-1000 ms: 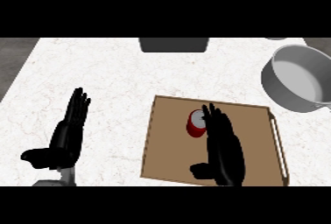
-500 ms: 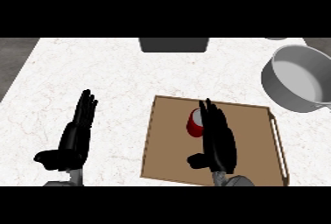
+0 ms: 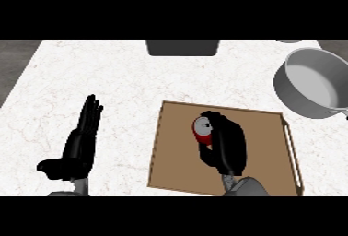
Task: Pick the can from the tray and place it in the pot
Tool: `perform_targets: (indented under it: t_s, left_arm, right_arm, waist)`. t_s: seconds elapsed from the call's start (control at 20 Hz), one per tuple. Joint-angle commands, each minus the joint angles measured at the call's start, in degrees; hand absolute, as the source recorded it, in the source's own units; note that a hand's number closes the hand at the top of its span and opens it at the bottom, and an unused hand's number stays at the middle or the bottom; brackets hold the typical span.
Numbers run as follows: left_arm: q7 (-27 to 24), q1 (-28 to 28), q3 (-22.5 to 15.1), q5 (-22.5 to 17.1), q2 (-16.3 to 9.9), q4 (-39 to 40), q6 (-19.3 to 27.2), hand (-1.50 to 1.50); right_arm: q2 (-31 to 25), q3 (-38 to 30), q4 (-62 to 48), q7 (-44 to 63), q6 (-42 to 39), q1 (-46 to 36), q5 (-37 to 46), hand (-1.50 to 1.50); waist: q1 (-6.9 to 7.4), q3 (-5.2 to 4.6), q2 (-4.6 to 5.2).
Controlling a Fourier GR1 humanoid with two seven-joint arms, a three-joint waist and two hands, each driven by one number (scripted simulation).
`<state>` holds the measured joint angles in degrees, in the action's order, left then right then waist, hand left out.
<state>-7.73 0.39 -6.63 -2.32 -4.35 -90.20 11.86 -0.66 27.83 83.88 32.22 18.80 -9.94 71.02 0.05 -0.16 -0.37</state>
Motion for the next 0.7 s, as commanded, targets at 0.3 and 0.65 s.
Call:
perform_targets:
  t_s: [0.3,0.65]
  left_arm:
    - [2.6,0.4,0.8,0.5,-0.1,-3.4,-0.9,0.00]
    - [5.3,-2.2,1.4,0.6,-0.3,-3.4,-0.6,0.00]
  right_arm:
    - [0.3,-3.2,-4.3,-2.0,-7.3,-4.9,0.0,1.50]
    - [0.6,-7.3,-17.6,-6.7,-17.1,-16.1,-5.8,1.50]
  waist:
    - [0.42,0.17,0.38]
    - [0.59,0.18,0.45]
